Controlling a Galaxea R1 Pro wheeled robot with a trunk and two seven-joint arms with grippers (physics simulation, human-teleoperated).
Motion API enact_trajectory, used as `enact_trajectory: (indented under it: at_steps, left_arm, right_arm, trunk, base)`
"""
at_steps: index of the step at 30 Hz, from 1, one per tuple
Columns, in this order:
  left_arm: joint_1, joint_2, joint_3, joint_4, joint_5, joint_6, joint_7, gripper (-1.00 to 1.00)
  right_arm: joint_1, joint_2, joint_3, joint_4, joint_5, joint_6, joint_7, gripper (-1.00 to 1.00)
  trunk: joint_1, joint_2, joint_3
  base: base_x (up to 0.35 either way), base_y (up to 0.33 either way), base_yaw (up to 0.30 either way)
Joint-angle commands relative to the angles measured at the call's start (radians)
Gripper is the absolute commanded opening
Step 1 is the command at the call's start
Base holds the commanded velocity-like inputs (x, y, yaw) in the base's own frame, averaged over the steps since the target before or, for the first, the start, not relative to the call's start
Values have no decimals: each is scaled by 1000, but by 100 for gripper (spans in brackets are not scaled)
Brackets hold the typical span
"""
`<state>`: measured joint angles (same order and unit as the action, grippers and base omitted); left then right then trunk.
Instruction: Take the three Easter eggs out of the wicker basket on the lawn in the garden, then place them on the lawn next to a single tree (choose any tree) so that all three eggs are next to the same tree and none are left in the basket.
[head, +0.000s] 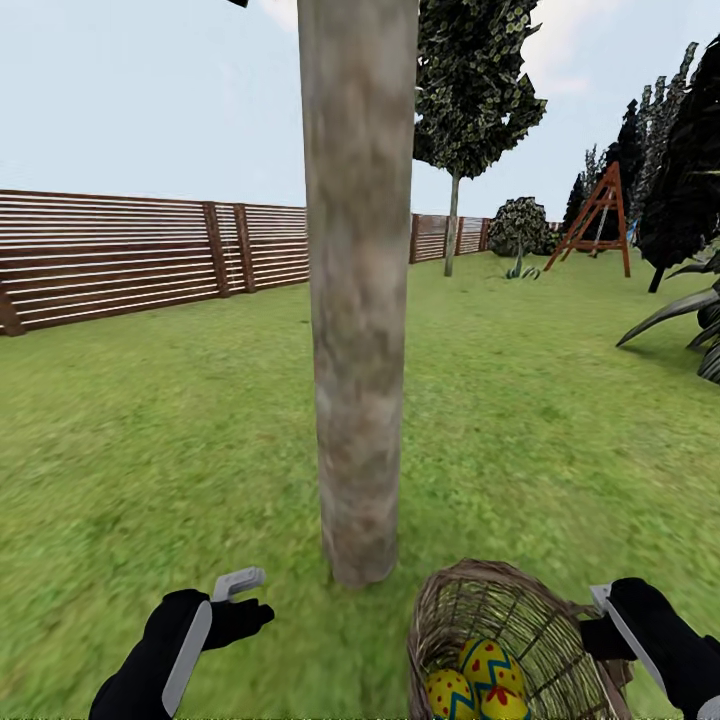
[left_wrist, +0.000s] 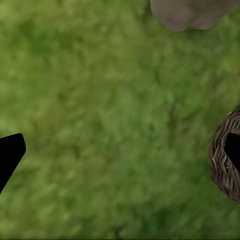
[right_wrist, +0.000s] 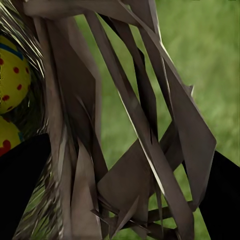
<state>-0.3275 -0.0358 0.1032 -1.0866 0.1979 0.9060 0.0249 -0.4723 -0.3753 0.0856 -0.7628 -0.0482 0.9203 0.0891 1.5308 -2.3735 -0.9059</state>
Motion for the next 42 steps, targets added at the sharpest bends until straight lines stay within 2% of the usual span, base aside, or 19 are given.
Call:
enact_trajectory:
  at_steps: [1, 3, 7, 8, 22, 31, 33, 42]
  left_arm:
    - [-1, -1, 3, -1, 6, 5, 3, 100]
    - [-1, -1, 3, -1, 6, 5, 3, 100]
    - [-1, -1, 3, -3, 8, 5, 3, 100]
    - [-1, -1, 3, -3, 8, 5, 3, 100]
    - [-1, -1, 2, -3, 8, 5, 1, 100]
    - [-1, -1, 1, -5, 8, 5, 3, 100]
    - [-1, -1, 1, -4, 8, 5, 3, 100]
    - [-1, -2, 1, -4, 8, 5, 3, 100]
  right_arm:
    - [1, 15, 1, 34, 11, -41, 0, -100]
    - [1, 15, 1, 34, 11, -41, 0, -100]
    - [1, 15, 0, 34, 11, -42, 0, -100]
    - [1, 15, 0, 34, 11, -43, 0, 100]
    - [1, 15, 2, 37, 11, -43, 0, 100]
    - [1, 17, 2, 37, 11, -43, -1, 100]
    - [1, 33, 0, 37, 11, -41, -2, 100]
    - [1, 36, 0, 38, 11, -43, 0, 100]
  trunk:
    - [4, -8, -5]
    - [12, -22, -11]
    - [12, -22, -11]
    - [12, -22, -11]
    - [12, -22, -11]
    - [-23, 41, 17]
    - [-30, 55, 24]
    - [-65, 118, 52]
  base:
    - [0, 0, 0]
    - [0, 0, 0]
    - [0, 0, 0]
    - [0, 0, 0]
    - [0, 0, 0]
    - [0, 0, 0]
    - [0, 0, 0]
    - [0, 0, 0]
